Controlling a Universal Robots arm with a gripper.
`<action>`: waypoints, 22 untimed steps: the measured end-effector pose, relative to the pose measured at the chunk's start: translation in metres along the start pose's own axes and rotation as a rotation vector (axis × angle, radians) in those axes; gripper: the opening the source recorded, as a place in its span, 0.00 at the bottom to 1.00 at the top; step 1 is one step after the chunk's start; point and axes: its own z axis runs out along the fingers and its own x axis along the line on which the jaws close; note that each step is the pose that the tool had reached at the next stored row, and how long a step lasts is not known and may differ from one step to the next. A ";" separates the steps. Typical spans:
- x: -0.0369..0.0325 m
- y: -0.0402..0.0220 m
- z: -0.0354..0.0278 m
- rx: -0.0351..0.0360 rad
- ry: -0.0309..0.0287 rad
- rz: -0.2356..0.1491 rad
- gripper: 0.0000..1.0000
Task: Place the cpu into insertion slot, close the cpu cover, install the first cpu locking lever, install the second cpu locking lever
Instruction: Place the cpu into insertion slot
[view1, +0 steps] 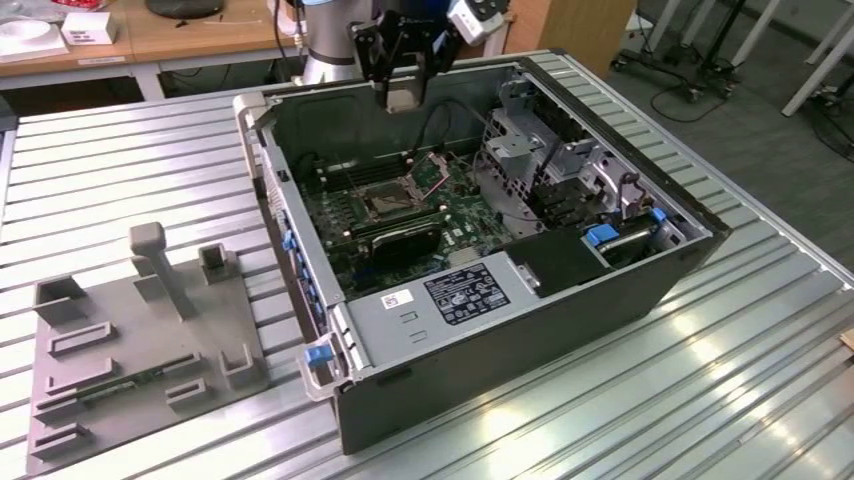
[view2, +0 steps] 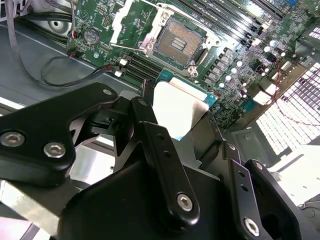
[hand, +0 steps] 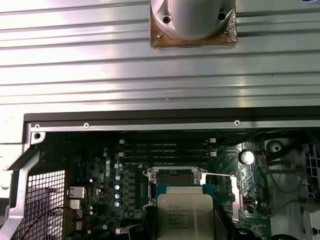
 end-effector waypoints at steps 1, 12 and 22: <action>0.0000 -0.0002 0.0015 -0.0006 0.0001 0.000 0.54; -0.0002 -0.0013 0.0118 -0.0115 0.0004 0.000 0.54; -0.0003 -0.0015 0.0142 -0.0129 0.0005 0.000 0.54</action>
